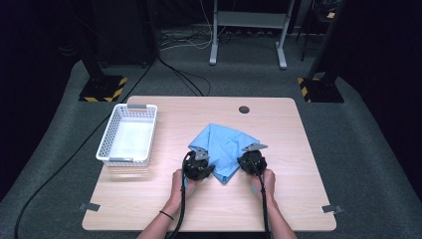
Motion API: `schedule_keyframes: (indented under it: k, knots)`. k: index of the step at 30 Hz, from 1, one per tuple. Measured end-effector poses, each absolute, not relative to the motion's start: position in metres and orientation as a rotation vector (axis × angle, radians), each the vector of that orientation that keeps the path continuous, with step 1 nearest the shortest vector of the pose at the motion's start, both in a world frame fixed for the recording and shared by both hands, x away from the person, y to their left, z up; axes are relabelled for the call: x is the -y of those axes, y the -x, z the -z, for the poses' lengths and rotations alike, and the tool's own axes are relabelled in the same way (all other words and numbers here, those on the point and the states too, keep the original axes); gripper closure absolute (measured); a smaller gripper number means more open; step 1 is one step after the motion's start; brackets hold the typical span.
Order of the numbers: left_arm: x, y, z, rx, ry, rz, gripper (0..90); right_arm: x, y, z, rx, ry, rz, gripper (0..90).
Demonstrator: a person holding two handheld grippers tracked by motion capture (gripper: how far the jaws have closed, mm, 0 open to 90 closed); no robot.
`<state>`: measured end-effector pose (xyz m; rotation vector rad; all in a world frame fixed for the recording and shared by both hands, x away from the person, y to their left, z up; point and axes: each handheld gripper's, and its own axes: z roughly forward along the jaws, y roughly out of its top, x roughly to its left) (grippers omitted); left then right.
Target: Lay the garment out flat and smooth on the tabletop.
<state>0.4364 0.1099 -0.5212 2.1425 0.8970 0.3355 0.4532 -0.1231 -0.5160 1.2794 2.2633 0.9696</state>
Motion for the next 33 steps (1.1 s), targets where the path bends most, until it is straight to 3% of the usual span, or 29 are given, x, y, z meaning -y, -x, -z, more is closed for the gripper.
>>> schedule_keyframes:
  k: [33]
  knots:
    - [-0.105,-0.348,0.526,-0.839,-2.123,-0.315,74.9,0.136,-0.364,0.523,-2.243,-1.201,-1.045,85.6]
